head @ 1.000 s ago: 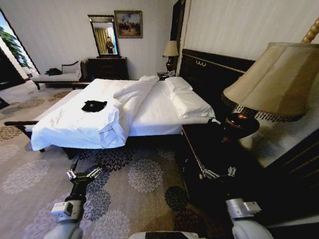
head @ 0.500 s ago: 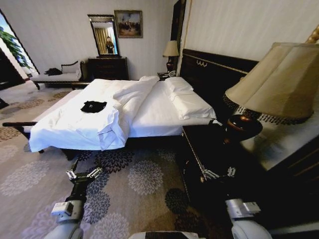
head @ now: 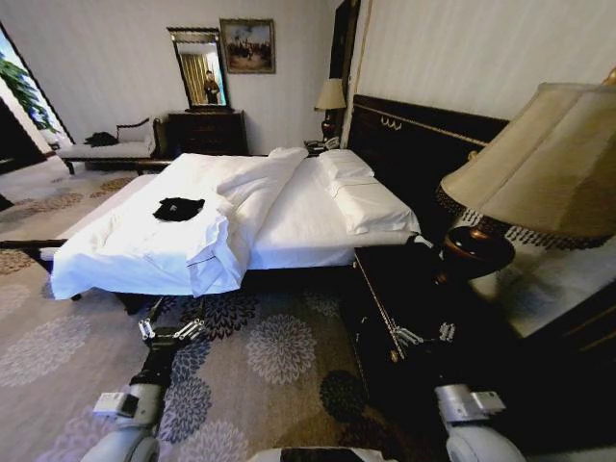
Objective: Fold the clothes on the bed.
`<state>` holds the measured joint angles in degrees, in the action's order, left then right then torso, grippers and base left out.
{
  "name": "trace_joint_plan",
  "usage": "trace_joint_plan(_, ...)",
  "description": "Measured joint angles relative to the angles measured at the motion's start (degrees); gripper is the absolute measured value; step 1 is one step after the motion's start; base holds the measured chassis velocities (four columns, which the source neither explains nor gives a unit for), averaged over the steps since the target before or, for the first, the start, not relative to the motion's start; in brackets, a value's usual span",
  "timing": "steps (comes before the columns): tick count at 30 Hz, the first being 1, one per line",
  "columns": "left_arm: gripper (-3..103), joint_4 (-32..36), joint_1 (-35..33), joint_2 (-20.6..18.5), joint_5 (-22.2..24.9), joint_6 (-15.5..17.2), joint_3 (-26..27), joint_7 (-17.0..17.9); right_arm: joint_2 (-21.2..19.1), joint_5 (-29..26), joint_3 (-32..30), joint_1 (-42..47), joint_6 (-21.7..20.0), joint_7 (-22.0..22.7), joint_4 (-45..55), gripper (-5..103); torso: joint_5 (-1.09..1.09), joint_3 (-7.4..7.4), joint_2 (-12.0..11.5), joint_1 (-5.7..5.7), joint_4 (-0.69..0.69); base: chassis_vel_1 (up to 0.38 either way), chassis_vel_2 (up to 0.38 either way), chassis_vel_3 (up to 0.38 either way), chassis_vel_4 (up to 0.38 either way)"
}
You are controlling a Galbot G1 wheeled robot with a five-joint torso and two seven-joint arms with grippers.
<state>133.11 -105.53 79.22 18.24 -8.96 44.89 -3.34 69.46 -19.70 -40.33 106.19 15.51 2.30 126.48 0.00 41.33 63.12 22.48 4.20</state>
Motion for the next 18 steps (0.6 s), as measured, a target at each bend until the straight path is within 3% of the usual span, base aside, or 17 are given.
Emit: trace_joint_plan(18, 100, -0.68, -0.16, 0.67, -1.02, -0.78, -0.46, 0.57, -0.15, -1.01, 0.43, -0.50, -0.53, 0.41, -0.75, 100, 0.00, -0.01, 0.01, 0.00, 0.00, -0.084, 0.078, 0.082, -0.073)
